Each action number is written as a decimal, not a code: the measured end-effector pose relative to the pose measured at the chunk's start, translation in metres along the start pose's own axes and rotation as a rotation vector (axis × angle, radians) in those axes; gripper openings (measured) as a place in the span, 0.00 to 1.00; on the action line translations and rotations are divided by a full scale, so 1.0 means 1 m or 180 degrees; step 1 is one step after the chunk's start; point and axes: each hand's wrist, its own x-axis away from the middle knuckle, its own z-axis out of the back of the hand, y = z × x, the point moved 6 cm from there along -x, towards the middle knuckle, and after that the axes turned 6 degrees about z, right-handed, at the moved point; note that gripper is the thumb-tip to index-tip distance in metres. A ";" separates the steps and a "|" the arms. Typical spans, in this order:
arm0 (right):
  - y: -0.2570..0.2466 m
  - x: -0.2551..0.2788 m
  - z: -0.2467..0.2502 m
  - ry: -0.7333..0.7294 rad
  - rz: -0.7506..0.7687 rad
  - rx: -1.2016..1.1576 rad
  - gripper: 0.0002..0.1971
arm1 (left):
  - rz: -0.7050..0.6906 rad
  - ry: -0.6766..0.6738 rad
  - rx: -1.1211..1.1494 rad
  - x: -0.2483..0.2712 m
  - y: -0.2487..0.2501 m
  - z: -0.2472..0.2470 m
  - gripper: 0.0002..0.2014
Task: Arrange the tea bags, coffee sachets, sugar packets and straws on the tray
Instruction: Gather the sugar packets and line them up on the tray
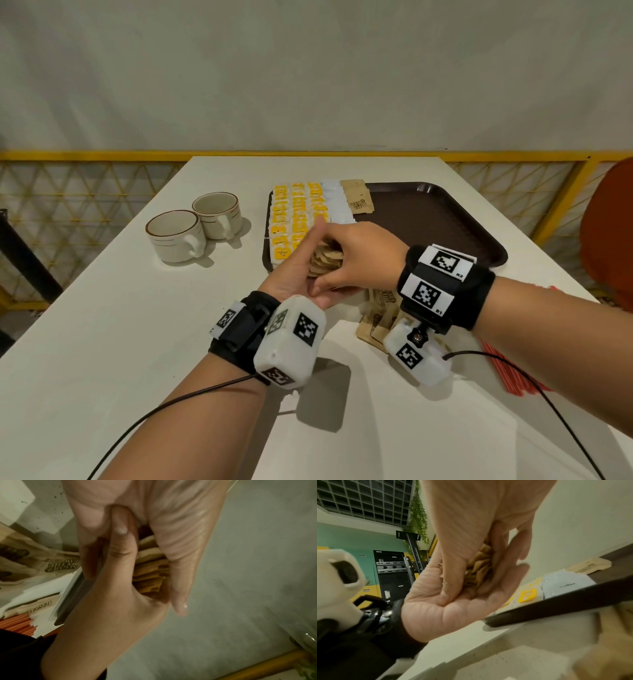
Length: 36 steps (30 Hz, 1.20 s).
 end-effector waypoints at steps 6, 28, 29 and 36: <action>0.006 0.006 0.003 0.0048 -0.0079 -0.0289 0.32 | -0.0227 -0.0355 -0.0394 0.005 0.001 -0.006 0.12; 0.027 0.019 0.023 -0.0182 -0.0141 -0.1438 0.08 | -0.0139 -0.0764 -0.0984 0.004 0.002 -0.008 0.36; 0.028 0.020 0.021 -0.0261 -0.0175 -0.1429 0.08 | -0.0154 -0.0776 -0.1001 0.003 0.002 -0.007 0.39; 0.045 0.027 0.027 0.0436 -0.0627 -0.2960 0.12 | -0.0388 -0.0091 -0.0516 -0.002 0.019 0.004 0.29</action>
